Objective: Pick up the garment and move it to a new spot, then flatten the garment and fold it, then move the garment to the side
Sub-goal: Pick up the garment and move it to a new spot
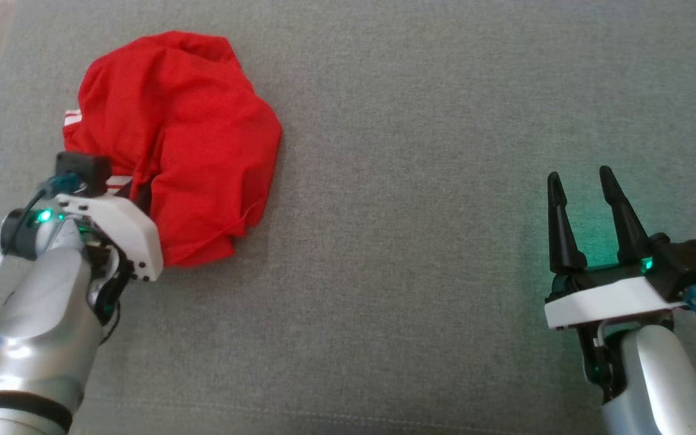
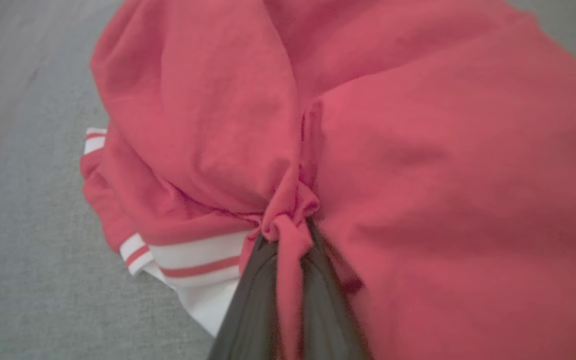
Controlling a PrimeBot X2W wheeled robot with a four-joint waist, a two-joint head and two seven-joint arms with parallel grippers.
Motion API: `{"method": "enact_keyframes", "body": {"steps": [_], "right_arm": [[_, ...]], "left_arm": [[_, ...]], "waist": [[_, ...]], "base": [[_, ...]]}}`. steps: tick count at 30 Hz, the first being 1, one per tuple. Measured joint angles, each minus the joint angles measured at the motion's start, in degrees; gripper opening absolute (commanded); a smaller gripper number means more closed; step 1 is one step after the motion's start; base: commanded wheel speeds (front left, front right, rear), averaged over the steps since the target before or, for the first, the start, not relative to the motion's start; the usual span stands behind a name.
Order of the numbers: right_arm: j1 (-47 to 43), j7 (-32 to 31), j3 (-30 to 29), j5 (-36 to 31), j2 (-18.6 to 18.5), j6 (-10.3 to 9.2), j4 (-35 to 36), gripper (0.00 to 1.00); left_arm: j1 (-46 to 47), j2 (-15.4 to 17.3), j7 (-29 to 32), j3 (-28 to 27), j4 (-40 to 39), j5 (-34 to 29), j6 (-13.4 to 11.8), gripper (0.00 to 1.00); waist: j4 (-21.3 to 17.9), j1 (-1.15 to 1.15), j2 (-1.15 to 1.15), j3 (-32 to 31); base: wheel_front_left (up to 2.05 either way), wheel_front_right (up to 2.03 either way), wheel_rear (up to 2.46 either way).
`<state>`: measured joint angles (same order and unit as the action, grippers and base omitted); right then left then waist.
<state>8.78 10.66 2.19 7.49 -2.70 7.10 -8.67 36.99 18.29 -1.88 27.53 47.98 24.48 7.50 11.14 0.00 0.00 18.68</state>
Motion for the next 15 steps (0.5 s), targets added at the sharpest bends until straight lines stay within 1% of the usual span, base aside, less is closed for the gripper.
{"method": "enact_keyframes", "body": {"steps": [5, 7, 9, 12, 15], "right_arm": [[-0.01, 0.52, 0.0, 0.34, 0.0, 0.0, -0.87, 1.0], [-0.02, 0.78, -0.01, 0.86, 0.0, 0.0, -1.32, 1.0], [-0.03, 0.96, 0.02, 1.25, 0.0, 0.0, -1.76, 1.0], [-0.12, 1.44, 0.08, 1.78, 0.0, 0.0, -2.41, 1.0], [-0.23, 1.54, 0.15, 2.66, 0.0, 0.0, -3.08, 1.0]], "left_arm": [[0.46, 1.1, -7.88, 0.22, 0.65, 0.46, 0.04, 0.0], [1.18, 1.58, -10.65, 1.25, -0.33, -1.51, -0.64, 0.0], [1.5, 1.42, -11.89, 1.25, -2.47, -2.78, -2.02, 0.0], [1.37, 0.89, -12.33, 0.94, -6.82, -2.76, -3.15, 0.0], [0.46, 0.07, -12.35, -0.93, -13.97, -2.82, -4.6, 0.0]], "waist": [[-0.56, 0.0, 0.0, -1.85], [-0.8, 0.0, 0.0, -2.92], [-1.03, 0.0, 0.0, -4.07], [-1.41, 0.0, 0.0, -5.83], [-1.88, 0.0, 0.0, -7.55]], "base": [[0.0, 0.0, 0.0], [0.0, 0.0, 0.0], [0.0, 0.0, 0.0], [0.0, 0.0, 0.0], [0.0, 0.0, 0.0]]}}
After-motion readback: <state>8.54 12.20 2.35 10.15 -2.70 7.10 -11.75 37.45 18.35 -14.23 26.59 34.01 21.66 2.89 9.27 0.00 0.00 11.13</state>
